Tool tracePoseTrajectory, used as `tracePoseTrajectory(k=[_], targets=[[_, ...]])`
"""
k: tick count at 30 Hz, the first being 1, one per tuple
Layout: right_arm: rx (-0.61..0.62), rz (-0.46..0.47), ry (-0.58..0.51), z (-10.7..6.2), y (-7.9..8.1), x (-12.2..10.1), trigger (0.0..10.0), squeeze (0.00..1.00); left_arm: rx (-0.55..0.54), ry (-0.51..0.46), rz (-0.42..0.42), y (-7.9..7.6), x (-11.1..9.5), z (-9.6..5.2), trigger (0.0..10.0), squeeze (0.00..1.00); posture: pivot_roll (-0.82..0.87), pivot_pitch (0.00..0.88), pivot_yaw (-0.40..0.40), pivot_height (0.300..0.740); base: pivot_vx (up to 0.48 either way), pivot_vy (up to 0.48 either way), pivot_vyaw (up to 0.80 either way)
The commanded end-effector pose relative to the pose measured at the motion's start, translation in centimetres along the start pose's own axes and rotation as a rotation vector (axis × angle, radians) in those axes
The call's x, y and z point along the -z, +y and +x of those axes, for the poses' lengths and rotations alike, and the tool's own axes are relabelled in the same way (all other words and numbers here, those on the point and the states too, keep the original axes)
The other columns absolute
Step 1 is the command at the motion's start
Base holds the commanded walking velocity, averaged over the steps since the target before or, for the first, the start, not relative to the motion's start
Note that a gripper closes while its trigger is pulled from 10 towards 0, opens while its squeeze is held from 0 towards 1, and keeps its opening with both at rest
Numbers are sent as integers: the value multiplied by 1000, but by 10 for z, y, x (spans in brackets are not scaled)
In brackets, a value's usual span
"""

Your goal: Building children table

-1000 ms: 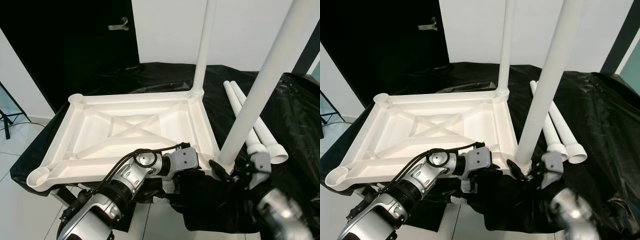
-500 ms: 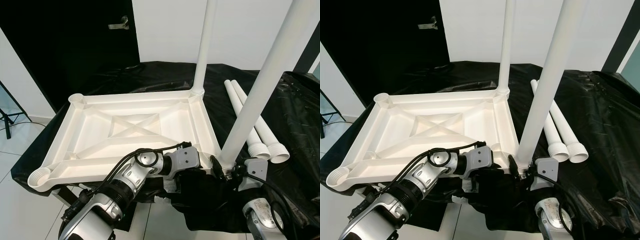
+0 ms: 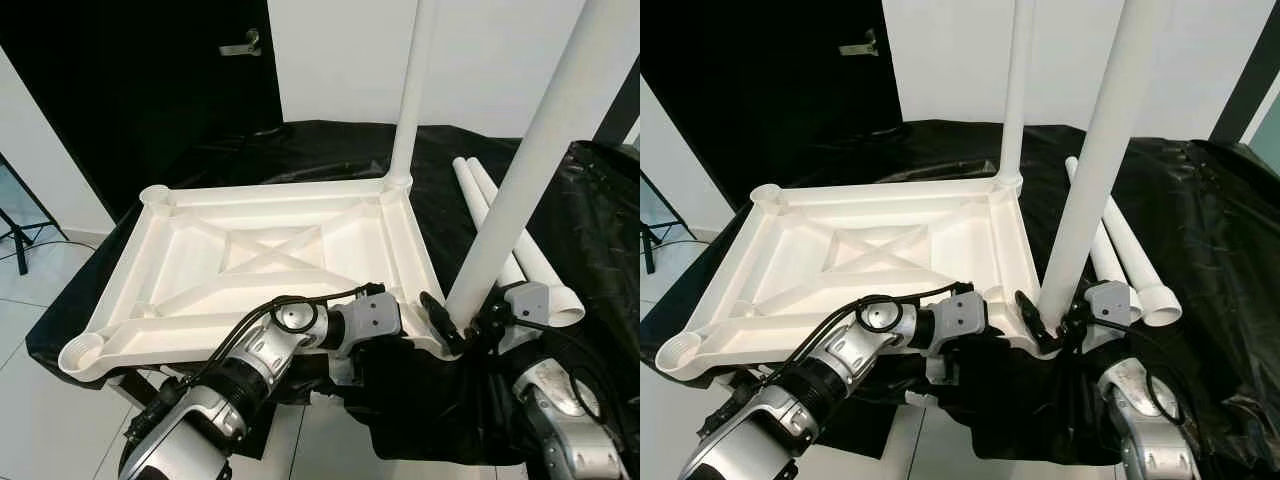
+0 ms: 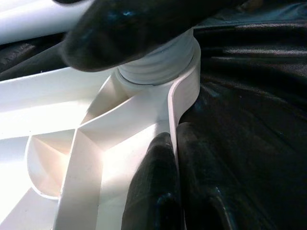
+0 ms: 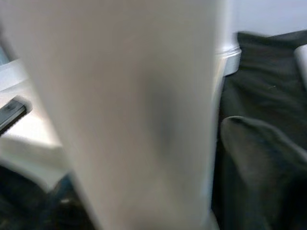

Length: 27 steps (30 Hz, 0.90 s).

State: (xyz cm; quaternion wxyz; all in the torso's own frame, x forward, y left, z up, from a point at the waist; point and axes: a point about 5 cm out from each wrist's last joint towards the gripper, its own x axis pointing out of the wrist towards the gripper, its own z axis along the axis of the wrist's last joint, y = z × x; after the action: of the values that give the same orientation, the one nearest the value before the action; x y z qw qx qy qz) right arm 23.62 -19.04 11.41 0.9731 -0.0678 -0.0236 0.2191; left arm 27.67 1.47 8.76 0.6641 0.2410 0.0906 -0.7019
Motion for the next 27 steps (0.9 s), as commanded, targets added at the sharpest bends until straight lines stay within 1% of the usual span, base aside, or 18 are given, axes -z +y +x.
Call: tracePoseTrajectory(k=[1,5,6,7,8,9,16,21,23,24,25,26,27], targets=[[-141,25,96,-3,1,11,2784,0,188,145,-184,-38,49,3,10000,0,153,0,-7,740,0,0,0],[-177,35,120,-5,1,13,2784,0,187,145,-184,-38,49,2,10000,0,153,0,-7,740,0,0,0],[-217,36,136,-6,1,15,4784,0,187,145,-185,-38,49,2,10000,0,155,0,-6,740,0,0,0],[-220,41,135,-6,0,15,2000,0,186,145,-184,-38,49,1,10000,0,154,0,-6,740,0,0,0],[-220,41,135,-6,0,15,2000,0,186,145,-184,-38,49,1,10000,0,154,0,-6,740,0,0,0],[-220,45,133,-6,-2,15,0,0,185,145,-183,-38,49,1,10000,0,154,0,-6,740,0,0,0],[-215,54,133,-5,-5,15,0,0,185,149,-175,-37,49,2,10000,0,148,0,0,740,0,0,0],[-171,93,135,-4,-3,17,0,0,186,150,-172,-37,49,2,10000,0,146,0,5,740,0,0,0],[-85,124,130,-4,8,22,0,0,186,152,-171,-37,49,2,10000,0,146,0,5,740,0,0,0],[5,112,116,-4,10,24,0,0,185,153,-171,-37,49,2,10000,0,150,0,1,740,0,0,0],[5,112,116,-4,10,24,0,0,185,153,-171,-37,49,2,10000,0,150,0,1,740,0,0,0],[68,103,106,-4,11,25,0,0,184,153,-172,-36,49,2,10000,0,150,0,1,740,0,0,0],[68,103,106,-4,11,25,0,0,184,153,-172,-36,49,2,10000,0,150,0,1,740,0,0,0]])
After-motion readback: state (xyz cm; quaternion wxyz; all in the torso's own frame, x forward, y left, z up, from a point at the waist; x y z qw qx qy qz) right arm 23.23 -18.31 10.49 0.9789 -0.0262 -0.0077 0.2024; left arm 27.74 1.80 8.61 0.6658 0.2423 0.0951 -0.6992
